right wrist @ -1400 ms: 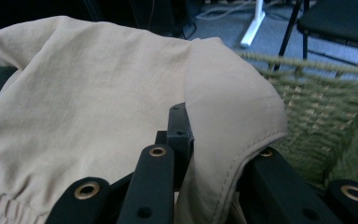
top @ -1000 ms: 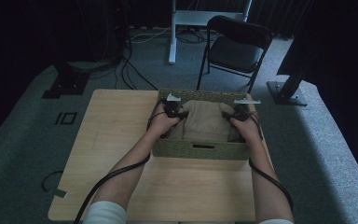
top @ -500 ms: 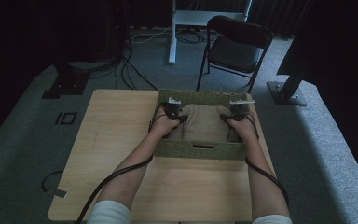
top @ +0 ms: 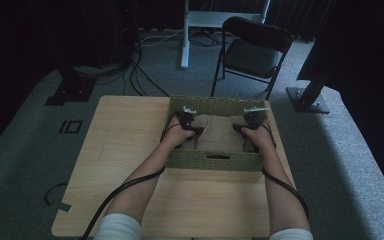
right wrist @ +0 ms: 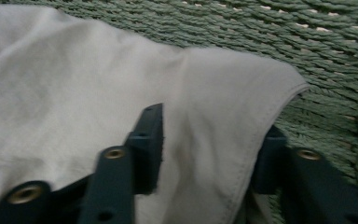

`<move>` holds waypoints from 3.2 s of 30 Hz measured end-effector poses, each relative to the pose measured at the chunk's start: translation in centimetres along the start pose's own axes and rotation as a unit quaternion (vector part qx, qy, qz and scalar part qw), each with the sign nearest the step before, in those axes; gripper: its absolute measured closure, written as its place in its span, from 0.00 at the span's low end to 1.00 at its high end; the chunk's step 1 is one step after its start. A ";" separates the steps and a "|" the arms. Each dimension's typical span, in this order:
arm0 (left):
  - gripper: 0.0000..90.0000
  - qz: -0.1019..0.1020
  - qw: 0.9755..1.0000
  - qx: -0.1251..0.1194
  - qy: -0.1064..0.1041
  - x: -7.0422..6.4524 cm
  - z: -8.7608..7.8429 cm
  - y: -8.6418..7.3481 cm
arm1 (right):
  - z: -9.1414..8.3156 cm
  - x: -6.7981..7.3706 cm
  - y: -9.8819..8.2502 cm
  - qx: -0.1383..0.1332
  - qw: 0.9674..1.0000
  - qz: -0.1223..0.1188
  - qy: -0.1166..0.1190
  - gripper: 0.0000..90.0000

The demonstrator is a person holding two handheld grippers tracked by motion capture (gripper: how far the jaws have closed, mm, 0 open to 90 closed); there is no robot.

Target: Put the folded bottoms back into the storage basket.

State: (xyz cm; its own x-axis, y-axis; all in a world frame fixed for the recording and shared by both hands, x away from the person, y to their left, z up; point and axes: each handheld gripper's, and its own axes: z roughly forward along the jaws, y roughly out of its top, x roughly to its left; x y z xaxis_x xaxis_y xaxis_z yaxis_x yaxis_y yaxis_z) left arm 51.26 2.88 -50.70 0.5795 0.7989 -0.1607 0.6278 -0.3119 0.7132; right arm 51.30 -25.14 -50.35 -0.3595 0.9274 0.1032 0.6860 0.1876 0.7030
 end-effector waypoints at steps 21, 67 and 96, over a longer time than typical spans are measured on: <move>0.23 0.017 0.997 -0.072 -0.020 -0.9 -5.0 3.2 | -3.3 0.5 1.6 -0.070 0.997 -0.007 0.016 0.16; 0.22 0.054 0.988 -0.099 -0.103 -4.5 -13.7 0.7 | -13.0 4.9 0.5 -0.136 0.986 -0.081 0.046 0.16; 0.20 0.078 0.980 -0.126 -0.133 -6.9 -16.8 -3.6 | -17.0 6.5 -5.4 -0.177 0.977 -0.104 0.064 0.16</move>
State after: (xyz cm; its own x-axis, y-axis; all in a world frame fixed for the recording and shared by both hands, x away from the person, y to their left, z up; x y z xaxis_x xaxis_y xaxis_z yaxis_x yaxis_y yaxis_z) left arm 36.29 7.13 -40.67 0.7943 0.5784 -0.1855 0.3924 -0.2554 0.8837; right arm 34.48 -25.61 -41.53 -0.5600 0.8285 0.0037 0.3362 0.2232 0.9150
